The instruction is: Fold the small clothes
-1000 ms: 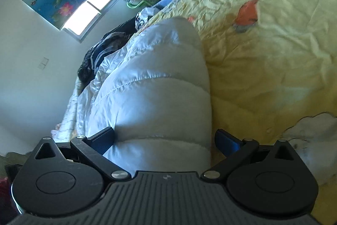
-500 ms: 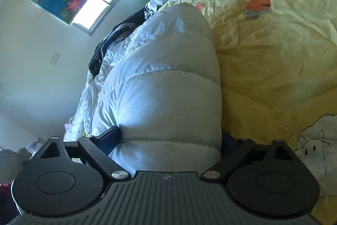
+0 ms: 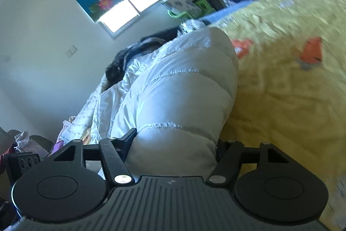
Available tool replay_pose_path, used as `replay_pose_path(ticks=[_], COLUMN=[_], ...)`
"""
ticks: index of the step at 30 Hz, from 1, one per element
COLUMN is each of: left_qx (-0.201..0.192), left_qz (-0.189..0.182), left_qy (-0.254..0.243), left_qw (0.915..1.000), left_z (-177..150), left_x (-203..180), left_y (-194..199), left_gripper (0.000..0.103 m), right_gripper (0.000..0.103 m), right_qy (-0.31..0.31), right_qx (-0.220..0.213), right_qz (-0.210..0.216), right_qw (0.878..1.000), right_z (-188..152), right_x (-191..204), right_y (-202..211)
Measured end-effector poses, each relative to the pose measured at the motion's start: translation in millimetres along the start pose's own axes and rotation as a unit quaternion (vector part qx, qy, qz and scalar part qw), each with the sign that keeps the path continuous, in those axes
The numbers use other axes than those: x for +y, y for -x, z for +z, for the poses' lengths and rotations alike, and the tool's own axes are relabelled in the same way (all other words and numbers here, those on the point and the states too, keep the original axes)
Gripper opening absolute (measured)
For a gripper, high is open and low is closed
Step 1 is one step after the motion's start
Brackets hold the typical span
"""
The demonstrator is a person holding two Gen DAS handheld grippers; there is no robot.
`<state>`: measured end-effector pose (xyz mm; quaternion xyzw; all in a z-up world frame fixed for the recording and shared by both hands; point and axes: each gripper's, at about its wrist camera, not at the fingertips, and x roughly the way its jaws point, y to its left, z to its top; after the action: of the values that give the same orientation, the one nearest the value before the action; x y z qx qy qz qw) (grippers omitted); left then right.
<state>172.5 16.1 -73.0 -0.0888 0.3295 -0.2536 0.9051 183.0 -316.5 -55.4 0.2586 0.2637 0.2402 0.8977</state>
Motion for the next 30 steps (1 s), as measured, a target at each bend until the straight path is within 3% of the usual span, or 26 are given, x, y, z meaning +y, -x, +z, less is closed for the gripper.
replay_pose_path(ticks=[6, 12, 18, 21, 24, 26, 28, 30], left_qx=[-0.028, -0.033, -0.015, -0.007, -0.010, -0.012, -0.016, -0.024], left_qz=[0.040, 0.057, 0.076, 0.082, 0.105, 0.114, 0.117, 0.130], left_qy=[-0.028, -0.008, 0.005, 0.019, -0.025, -0.045, -0.043, -0.040], left_qw=[0.9984, 0.9978, 0.9969, 0.9965, 0.9942, 0.9924, 0.9921, 0.9904], left_z=[36, 57, 54, 51, 46, 45, 43, 37], left_x=[6, 24, 38, 43, 31, 26, 24, 22], left_y=[-9, -36, -67, -78, -83, -80, -74, -63], left_gripper=[0.035, 0.035, 0.036, 0.039, 0.042, 0.044, 0.050, 0.066], right_gripper=[0.063, 0.062, 0.062, 0.067, 0.081, 0.083, 0.084, 0.086], right_qy=[0.021, 0.050, 0.028, 0.015, 0.017, -0.001, -0.014, -0.037], right_qx=[-0.046, -0.080, -0.065, -0.043, -0.041, -0.042, -0.049, -0.059], right_qz=[0.011, 0.007, -0.043, -0.078, -0.101, -0.103, -0.104, -0.105], right_qw=[0.999, 0.995, 0.997, 0.996, 0.994, 0.994, 0.993, 0.992], right_z=[19, 37, 39, 37, 31, 29, 26, 22], right_x=[13, 5, -25, -41, -47, -50, -46, -44], right_y=[-35, -65, -87, -98, -101, -99, -93, -82])
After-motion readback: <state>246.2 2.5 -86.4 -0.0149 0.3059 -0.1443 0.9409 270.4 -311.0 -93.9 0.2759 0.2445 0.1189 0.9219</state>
